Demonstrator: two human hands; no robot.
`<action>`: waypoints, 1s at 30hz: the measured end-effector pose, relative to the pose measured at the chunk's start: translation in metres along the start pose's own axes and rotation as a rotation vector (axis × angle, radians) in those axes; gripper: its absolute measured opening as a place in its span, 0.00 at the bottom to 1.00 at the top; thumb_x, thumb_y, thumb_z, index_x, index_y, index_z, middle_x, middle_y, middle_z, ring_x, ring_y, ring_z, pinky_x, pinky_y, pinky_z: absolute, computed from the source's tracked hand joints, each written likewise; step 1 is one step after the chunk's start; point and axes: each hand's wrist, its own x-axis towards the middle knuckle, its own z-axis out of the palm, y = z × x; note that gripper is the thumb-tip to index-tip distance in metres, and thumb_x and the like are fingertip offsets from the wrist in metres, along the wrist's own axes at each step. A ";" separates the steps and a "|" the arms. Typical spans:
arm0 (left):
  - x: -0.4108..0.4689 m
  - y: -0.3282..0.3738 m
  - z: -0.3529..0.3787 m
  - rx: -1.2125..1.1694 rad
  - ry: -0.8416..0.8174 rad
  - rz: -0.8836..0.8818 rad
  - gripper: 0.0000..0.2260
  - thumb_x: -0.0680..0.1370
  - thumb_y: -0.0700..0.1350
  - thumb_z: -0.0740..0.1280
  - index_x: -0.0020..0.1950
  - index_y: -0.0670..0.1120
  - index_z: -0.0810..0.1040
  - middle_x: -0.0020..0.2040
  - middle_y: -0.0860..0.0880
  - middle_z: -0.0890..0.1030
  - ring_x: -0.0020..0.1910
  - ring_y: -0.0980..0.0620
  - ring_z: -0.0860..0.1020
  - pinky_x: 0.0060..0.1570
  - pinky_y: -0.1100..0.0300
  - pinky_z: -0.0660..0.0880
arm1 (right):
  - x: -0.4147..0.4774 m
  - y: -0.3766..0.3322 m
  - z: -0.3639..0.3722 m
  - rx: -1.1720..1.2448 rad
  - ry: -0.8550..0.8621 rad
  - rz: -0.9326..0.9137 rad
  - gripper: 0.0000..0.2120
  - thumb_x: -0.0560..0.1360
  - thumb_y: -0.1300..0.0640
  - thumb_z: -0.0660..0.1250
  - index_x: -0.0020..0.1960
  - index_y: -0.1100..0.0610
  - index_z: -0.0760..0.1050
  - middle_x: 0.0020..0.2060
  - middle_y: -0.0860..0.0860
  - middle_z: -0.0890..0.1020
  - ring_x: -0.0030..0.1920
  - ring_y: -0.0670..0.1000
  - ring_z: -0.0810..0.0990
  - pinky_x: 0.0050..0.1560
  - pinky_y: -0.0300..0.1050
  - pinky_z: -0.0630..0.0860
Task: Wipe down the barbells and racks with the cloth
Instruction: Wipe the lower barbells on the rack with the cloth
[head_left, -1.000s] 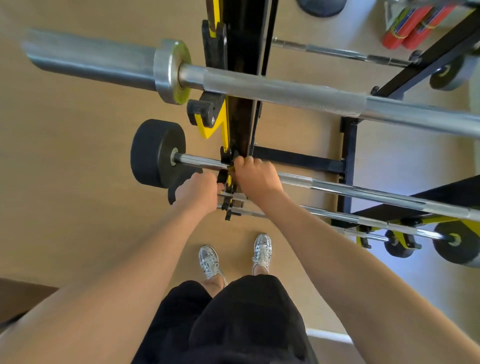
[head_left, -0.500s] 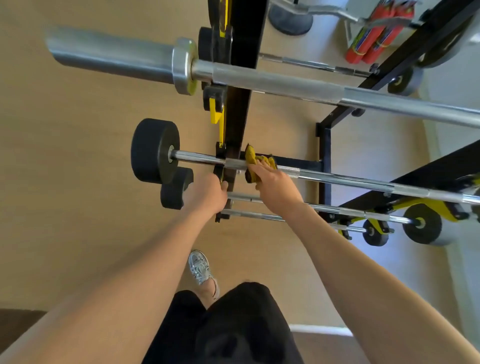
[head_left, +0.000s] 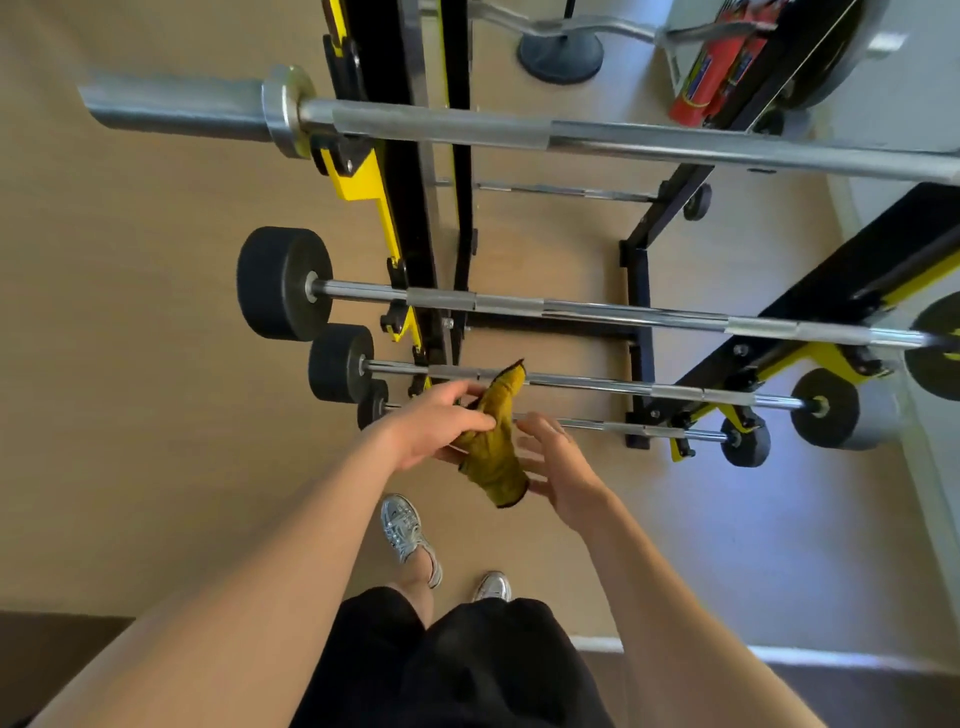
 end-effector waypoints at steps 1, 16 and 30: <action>-0.001 -0.003 0.005 -0.027 -0.012 0.005 0.22 0.80 0.45 0.73 0.71 0.59 0.74 0.63 0.48 0.82 0.62 0.45 0.81 0.60 0.43 0.82 | -0.003 0.007 -0.006 0.039 -0.094 0.079 0.17 0.82 0.44 0.65 0.67 0.50 0.78 0.61 0.57 0.84 0.61 0.60 0.83 0.63 0.58 0.79; 0.067 -0.094 -0.020 0.111 0.388 0.039 0.12 0.76 0.46 0.75 0.40 0.38 0.79 0.33 0.49 0.79 0.36 0.53 0.79 0.44 0.54 0.78 | 0.062 0.049 0.029 -0.309 0.532 -0.577 0.09 0.84 0.53 0.65 0.60 0.46 0.67 0.44 0.48 0.78 0.43 0.48 0.78 0.42 0.42 0.75; 0.269 -0.186 -0.065 0.590 1.029 0.549 0.13 0.85 0.55 0.65 0.65 0.50 0.80 0.51 0.55 0.83 0.43 0.57 0.80 0.35 0.70 0.73 | 0.336 0.071 0.060 -1.098 0.846 -0.916 0.10 0.83 0.53 0.61 0.55 0.51 0.81 0.75 0.62 0.66 0.78 0.65 0.60 0.77 0.64 0.55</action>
